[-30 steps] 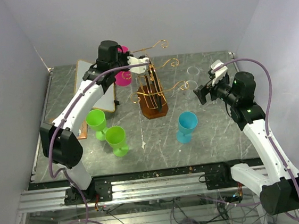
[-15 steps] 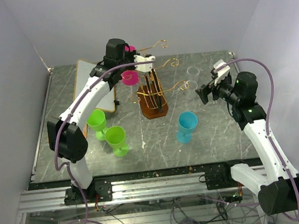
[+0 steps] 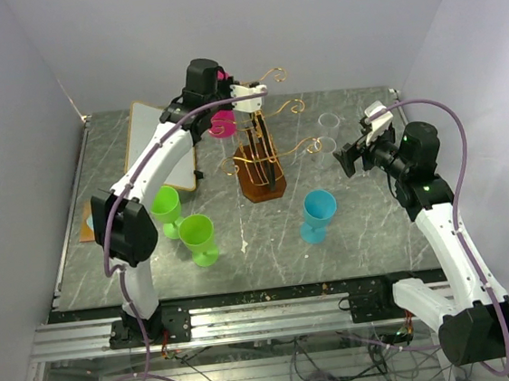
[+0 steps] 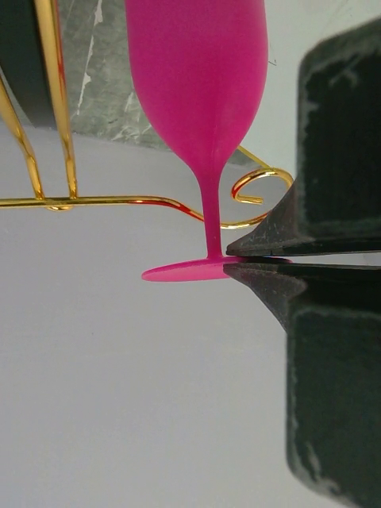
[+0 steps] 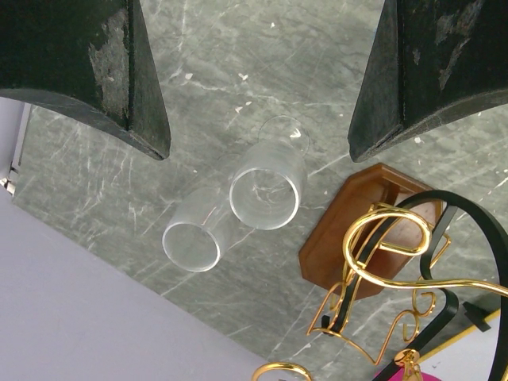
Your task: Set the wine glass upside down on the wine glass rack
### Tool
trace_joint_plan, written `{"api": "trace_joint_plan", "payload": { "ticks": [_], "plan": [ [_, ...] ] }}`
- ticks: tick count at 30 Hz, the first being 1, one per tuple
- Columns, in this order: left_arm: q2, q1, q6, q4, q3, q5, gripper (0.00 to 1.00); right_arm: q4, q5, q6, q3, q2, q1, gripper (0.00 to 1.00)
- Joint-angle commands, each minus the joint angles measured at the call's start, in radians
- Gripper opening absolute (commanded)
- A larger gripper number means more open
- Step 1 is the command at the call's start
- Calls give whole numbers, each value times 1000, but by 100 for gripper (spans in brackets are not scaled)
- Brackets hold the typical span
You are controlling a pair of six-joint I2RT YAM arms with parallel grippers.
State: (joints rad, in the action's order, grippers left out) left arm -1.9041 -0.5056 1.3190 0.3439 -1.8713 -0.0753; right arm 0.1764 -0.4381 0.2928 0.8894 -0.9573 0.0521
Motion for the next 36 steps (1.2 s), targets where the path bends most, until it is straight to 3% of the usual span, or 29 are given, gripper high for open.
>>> {"api": "trace_joint_plan", "payload": {
  "ticks": [1,36],
  "plan": [
    [-26,-6,-3,11,-58,-68,7,-30,-11,-3,-13,9,-6,94],
    [32,9,-47,61,21,-169,7,-28,-25,4,-20,17,-20,94]
  ]
}}
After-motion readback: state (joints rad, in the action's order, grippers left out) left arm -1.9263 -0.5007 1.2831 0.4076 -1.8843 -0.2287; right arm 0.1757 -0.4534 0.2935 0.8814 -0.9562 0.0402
